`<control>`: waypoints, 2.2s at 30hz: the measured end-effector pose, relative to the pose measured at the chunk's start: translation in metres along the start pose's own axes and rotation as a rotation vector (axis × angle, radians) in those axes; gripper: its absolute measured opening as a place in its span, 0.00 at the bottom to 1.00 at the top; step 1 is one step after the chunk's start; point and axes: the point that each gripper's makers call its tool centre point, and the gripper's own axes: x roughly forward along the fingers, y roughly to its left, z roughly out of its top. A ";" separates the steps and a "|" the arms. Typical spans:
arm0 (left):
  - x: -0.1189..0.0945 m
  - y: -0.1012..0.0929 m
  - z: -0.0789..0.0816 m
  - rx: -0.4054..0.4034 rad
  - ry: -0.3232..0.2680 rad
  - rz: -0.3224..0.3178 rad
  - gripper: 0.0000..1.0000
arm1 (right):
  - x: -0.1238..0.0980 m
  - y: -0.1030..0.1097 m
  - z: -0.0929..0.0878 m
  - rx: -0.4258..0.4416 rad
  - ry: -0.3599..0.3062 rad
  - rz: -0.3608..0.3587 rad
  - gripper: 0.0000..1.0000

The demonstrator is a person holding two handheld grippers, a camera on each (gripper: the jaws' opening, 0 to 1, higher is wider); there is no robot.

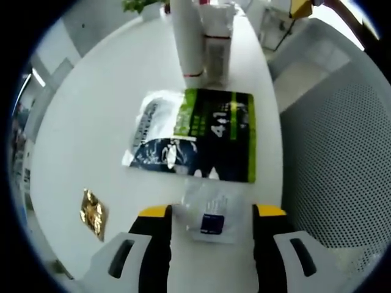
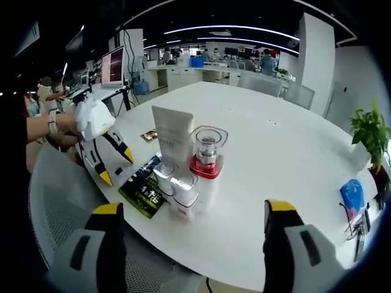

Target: Arrange the skincare products in the storage area until every visible bottle or jar stands upright without overlapping.

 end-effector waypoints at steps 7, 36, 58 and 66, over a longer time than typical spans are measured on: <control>-0.012 0.005 0.005 -0.046 -0.048 0.052 0.63 | 0.000 0.003 0.003 -0.009 -0.006 0.013 0.97; -0.074 0.008 0.012 -0.329 -0.273 0.315 0.93 | -0.012 0.008 0.021 -0.067 -0.071 0.046 0.99; -0.124 0.007 0.015 -0.494 -0.466 0.420 0.97 | -0.016 0.009 0.018 -0.103 -0.046 0.062 0.99; -0.132 0.010 0.006 -0.509 -0.487 0.409 0.97 | -0.014 0.009 0.024 -0.080 -0.053 0.039 0.99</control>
